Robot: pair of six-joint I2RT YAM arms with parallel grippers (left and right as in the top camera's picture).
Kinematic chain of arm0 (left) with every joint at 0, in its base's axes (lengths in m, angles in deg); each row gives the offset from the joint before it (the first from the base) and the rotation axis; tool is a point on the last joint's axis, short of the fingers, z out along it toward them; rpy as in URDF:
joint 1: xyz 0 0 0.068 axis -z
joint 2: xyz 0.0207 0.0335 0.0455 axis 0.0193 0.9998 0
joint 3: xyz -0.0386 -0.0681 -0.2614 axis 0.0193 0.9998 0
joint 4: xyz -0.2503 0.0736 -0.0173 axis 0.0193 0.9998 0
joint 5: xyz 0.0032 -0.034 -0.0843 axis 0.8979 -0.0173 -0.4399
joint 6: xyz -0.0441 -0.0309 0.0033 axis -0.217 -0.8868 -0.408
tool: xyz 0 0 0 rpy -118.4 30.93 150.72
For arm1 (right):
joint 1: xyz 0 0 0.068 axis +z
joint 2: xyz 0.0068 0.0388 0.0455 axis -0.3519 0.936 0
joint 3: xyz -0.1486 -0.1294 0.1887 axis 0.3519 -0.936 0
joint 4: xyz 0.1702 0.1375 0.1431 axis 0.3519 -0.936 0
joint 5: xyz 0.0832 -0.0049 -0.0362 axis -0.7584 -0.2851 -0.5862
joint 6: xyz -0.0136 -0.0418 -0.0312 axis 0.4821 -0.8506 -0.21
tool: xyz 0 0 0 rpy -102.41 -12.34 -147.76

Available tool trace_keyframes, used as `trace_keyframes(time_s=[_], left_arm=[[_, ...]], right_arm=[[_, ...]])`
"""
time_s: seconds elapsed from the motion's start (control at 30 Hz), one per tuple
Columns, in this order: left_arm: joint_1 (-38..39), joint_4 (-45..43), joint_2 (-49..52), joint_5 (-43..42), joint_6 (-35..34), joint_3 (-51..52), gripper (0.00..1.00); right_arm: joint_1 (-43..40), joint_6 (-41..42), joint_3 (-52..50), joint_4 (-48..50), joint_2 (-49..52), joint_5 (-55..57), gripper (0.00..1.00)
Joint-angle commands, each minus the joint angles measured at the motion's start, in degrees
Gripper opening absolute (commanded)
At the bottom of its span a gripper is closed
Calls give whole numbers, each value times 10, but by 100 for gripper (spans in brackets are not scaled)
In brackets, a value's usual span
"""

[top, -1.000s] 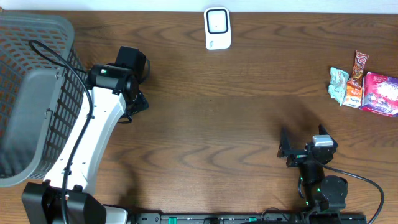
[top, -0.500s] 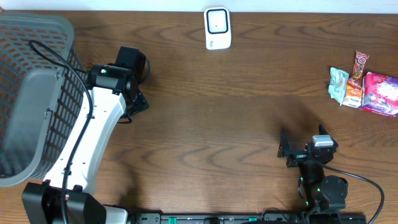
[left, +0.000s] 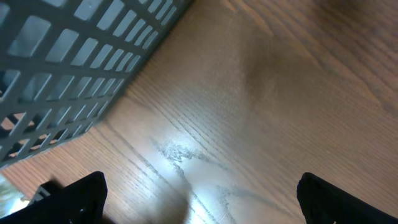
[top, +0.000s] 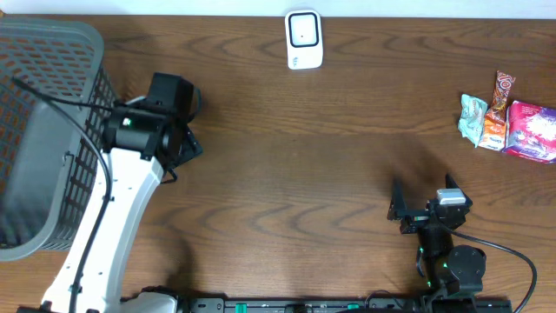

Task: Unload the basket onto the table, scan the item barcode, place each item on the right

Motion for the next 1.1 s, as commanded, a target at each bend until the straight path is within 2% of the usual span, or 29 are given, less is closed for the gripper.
trace_keyframes(time_s=[0.0, 0.07, 0.3, 0.43, 0.73, 1.07], left_arm=[[-1, -36, -27, 10, 5, 47, 98], [-1, -79, -43, 3, 30, 78, 98], [-1, -265, -128, -102, 208, 210, 98], [-2, -343, -188, -148, 269, 286, 98], [-1, -415, -352, -150, 291, 424, 98], [-1, -410, -548, -150, 291, 503, 98]], right_arm=[[-1, -4, 0, -2, -4, -3, 99], [-1, -4, 0, -2, -4, -3, 99], [-1, -4, 0, -2, -4, -3, 99], [-1, -4, 0, -2, -4, -3, 99], [-1, -4, 0, -2, -4, -3, 99], [-1, -4, 0, -2, -4, -3, 99]])
